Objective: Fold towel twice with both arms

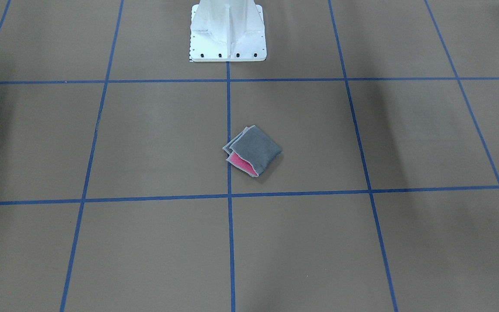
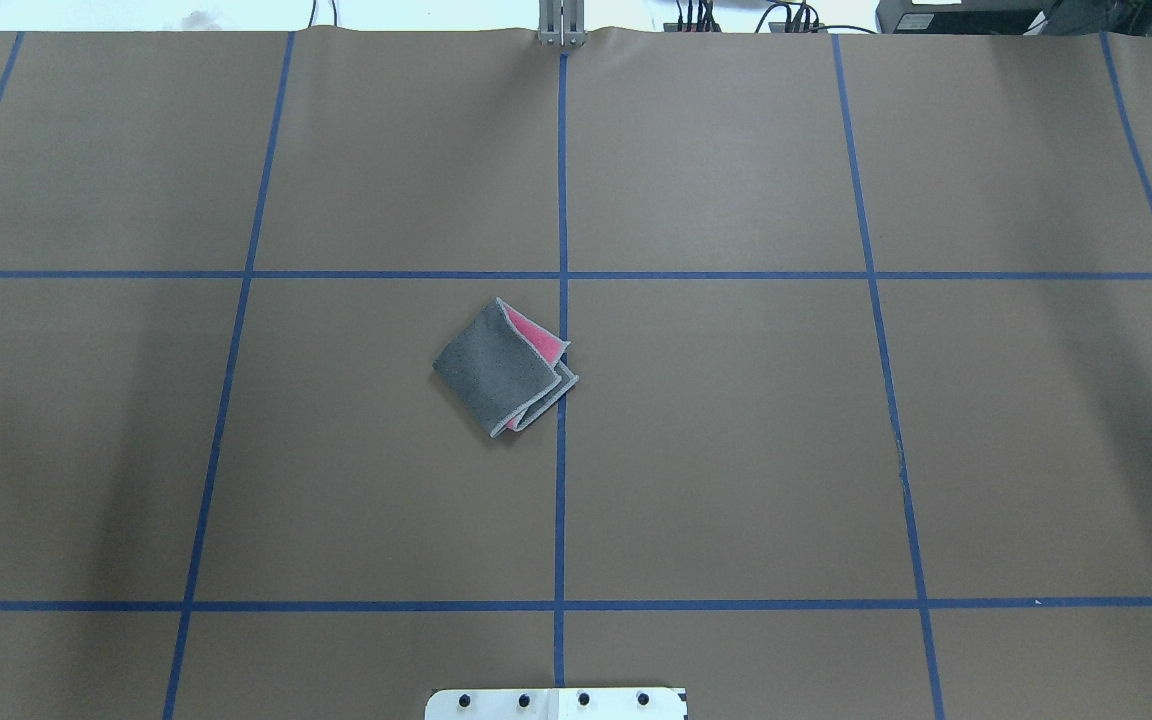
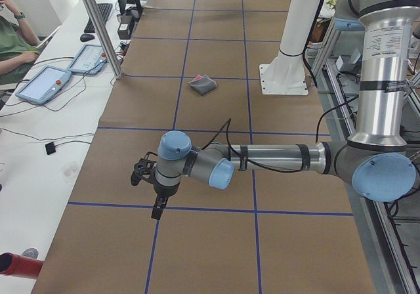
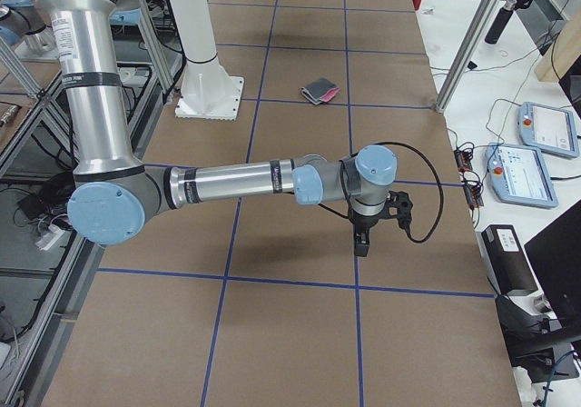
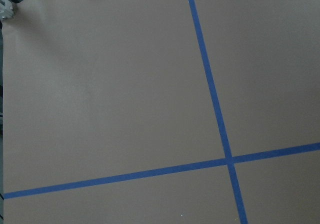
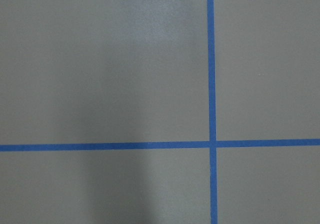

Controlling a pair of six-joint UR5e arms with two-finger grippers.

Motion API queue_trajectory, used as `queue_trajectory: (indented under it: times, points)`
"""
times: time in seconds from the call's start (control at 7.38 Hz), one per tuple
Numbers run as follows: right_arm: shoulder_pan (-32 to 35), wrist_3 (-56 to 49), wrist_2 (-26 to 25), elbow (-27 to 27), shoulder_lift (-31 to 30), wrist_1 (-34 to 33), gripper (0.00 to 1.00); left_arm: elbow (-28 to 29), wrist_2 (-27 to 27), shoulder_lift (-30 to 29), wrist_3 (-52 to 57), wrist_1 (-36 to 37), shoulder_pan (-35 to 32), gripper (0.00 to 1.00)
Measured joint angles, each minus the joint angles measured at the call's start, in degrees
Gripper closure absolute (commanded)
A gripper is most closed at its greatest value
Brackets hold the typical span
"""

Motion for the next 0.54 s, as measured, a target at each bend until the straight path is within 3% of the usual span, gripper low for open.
queue_trajectory:
  times: [0.27,0.54]
  points:
    - [2.1,-7.5,1.2,2.1,-0.8,-8.4,0.0,-9.3,-2.0,2.1,0.0,13.9,0.3,0.0]
    - [3.0,-11.6,1.7,4.9,-1.9,-16.8,0.0,-12.5,-4.6,3.4,-0.1,19.3,1.0,0.0]
